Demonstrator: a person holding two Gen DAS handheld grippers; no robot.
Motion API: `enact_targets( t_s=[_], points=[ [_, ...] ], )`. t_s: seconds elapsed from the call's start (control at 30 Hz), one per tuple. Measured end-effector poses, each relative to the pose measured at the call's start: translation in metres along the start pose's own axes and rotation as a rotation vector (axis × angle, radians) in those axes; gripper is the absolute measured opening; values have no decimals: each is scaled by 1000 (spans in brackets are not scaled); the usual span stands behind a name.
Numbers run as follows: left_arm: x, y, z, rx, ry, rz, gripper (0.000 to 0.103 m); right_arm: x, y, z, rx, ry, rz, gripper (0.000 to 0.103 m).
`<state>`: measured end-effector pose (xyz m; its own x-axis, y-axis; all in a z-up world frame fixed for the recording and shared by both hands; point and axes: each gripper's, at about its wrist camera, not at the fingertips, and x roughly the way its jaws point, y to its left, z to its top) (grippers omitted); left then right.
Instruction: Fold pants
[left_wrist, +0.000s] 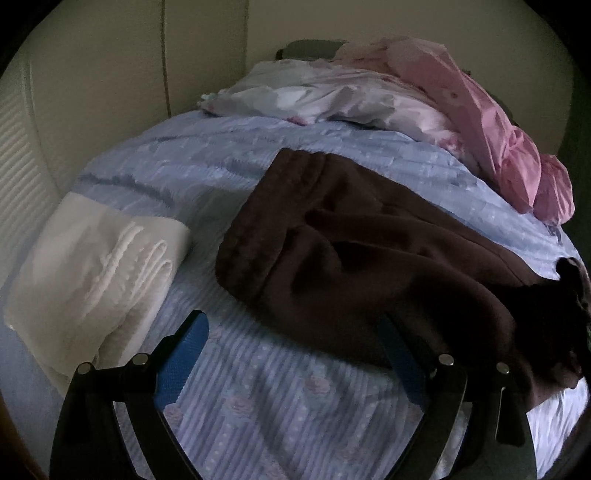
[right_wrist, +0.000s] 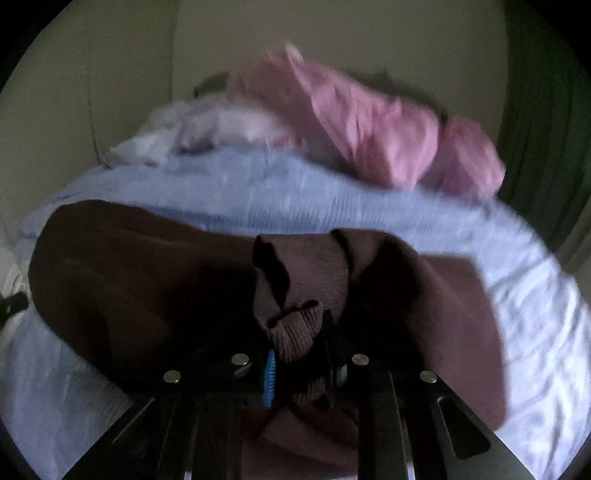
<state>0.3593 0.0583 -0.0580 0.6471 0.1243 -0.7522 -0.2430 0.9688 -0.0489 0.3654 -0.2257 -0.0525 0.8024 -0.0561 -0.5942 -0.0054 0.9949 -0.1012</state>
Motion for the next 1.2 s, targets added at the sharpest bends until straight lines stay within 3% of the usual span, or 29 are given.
enact_targets(
  t_s=[0.03, 0.13, 0.2, 0.27, 0.3, 0.33, 0.4, 0.63, 1.0, 1.03, 1.07, 1.17, 1.2],
  points=[
    [3, 3, 0, -15, 1, 6, 94, -7, 11, -3, -49, -20, -8, 21],
    [10, 11, -3, -36, -1, 1, 94, 10, 36, -15, -157, 51, -3, 23],
    [12, 20, -4, -63, 0, -48, 94, 27, 37, -23, -122, 111, 18, 29],
    [13, 27, -3, -117, 2, -119, 100, 27, 36, -22, -73, 103, 51, 51],
    [13, 29, -2, -153, 5, -157, 103, 25, 38, -21, -70, 97, 84, 78],
    [14, 32, -2, -205, 8, -206, 103, 22, 43, -20, -68, 88, 129, 95],
    [22, 33, -2, -268, 39, -265, 103, 16, 55, -20, -90, 70, 148, 96],
    [84, 36, -8, -463, 207, -297, 103, 22, 65, -31, -70, 75, 162, 96],
    [121, 38, 7, -700, 134, -368, 103, 34, 90, -40, -179, 89, 51, 98],
    [120, 39, 7, -711, 133, -363, 94, 34, 92, -41, -185, 91, 45, 98],
    [117, 40, 8, -713, 133, -346, 75, 34, 94, -41, -191, 94, 40, 98],
    [106, 42, 12, -611, 140, -323, 47, 34, 95, -40, -195, 98, 42, 98],
    [97, 41, 16, -548, 128, -323, 44, 34, 95, -41, -194, 100, 48, 98]
  ],
)
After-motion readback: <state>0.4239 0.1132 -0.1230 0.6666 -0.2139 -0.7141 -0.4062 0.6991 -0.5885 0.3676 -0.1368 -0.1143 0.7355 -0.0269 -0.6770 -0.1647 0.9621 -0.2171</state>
